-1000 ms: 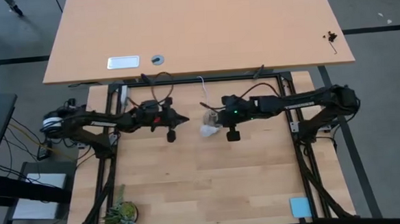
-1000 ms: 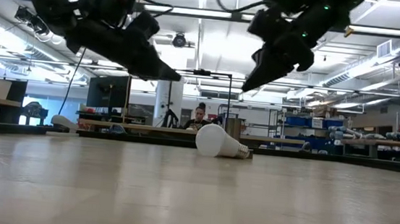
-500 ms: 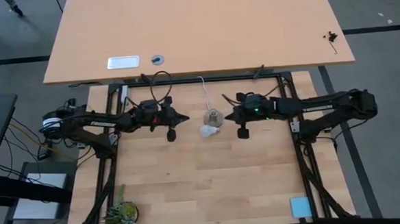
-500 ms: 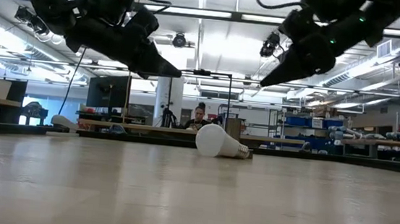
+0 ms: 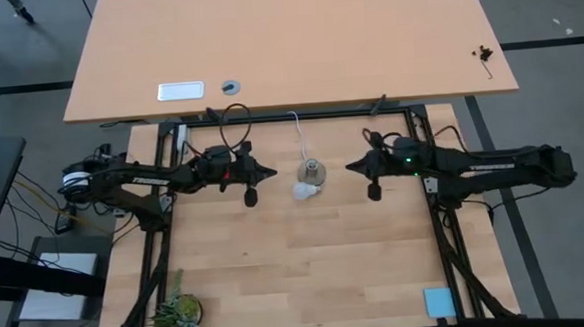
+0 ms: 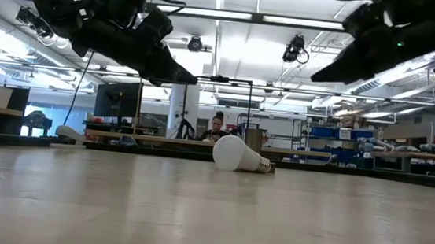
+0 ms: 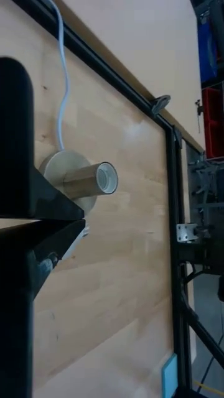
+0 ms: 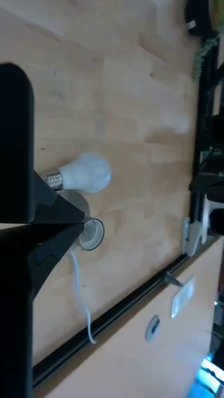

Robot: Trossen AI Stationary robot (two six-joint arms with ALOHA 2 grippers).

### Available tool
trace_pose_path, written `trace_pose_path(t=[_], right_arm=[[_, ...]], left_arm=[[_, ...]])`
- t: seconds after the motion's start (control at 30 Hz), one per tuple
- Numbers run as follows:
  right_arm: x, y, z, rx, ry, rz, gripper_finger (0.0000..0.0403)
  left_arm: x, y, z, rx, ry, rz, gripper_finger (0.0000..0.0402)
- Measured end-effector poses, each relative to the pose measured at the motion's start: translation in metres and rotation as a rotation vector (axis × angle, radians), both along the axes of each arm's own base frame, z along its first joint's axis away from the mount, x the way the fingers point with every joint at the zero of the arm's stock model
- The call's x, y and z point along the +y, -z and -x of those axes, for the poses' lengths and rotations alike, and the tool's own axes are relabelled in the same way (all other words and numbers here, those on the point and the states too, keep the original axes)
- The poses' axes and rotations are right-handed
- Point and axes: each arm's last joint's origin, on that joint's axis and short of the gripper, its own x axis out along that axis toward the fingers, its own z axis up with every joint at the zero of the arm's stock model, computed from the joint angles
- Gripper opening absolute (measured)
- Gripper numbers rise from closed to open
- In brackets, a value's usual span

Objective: Screw lightbulb
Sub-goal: Return to Home Position

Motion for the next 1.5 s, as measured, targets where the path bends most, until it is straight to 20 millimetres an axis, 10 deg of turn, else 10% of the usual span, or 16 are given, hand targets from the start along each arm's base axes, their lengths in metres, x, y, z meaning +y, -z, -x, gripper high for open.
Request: trace_pose_path(t=[0.67,1.5], right_arm=[[0.015,0.041,0.062,-0.298,0.058,-0.002,0.0004],[0.025,0.051,0.075,-0.387,0.062,0.036,0.0004]], left_arm=[[0.000,-0.001,0.000,-0.010,-0.002,0.004,0.0009],[0.001,-0.002,-0.002,0.022,-0.009,0.068,0.0002]])
